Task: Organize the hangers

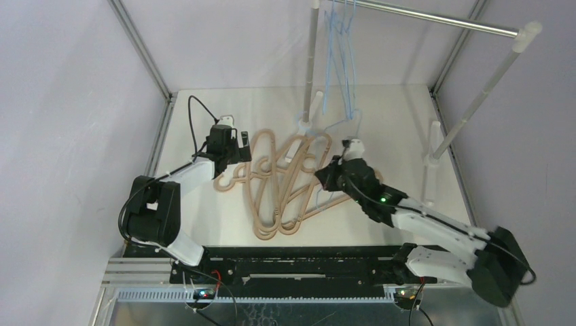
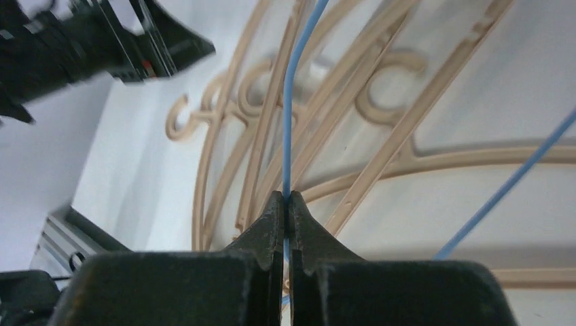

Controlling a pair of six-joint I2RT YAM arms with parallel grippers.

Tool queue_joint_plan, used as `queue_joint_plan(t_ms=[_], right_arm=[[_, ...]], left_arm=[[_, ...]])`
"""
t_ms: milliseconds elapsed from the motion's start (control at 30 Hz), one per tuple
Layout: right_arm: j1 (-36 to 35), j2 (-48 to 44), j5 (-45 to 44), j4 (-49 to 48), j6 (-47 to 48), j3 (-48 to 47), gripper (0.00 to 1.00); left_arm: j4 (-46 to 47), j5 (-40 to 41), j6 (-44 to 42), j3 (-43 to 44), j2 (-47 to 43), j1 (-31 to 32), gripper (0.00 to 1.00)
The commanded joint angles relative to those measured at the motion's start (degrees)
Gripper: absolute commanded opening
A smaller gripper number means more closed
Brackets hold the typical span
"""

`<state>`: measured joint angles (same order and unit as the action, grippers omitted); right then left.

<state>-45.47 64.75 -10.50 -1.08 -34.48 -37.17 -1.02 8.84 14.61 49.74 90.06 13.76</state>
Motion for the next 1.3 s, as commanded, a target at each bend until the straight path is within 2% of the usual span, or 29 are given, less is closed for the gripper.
queue_joint_plan(t_ms=[0, 200, 467, 767, 1067, 1267], right_arm=[[3.2, -10.7, -6.5, 9.3, 2.0, 0.7, 0.00], [9.2, -22.0, -4.6, 16.8, 1.6, 3.7, 0.00], [10.7, -29.0, -8.9, 24.0, 1.4, 3.7, 0.00], [12.5, -37.4, -16.1, 19.8, 2.8, 1.6, 0.00], [19.1, -33.7, 1.1, 4.0, 1.5, -2.9, 0.00], [23.5, -24.8, 12.1, -1.7, -0.5, -11.0, 0.00]], left_arm=[[1.5, -0.3, 0.5, 2.9, -0.4, 0.4, 1.00], [1.5, -0.4, 0.6, 2.8, -0.4, 0.4, 0.99], [1.7, -1.2, 1.1, 2.8, -0.3, 0.5, 0.99], [1.7, -1.2, 0.9, 2.7, -0.7, 0.8, 1.00], [1.6, -0.7, 0.8, 2.7, -0.7, 0.9, 1.00], [1.7, -0.4, 0.5, 2.7, -0.7, 0.8, 1.00]])
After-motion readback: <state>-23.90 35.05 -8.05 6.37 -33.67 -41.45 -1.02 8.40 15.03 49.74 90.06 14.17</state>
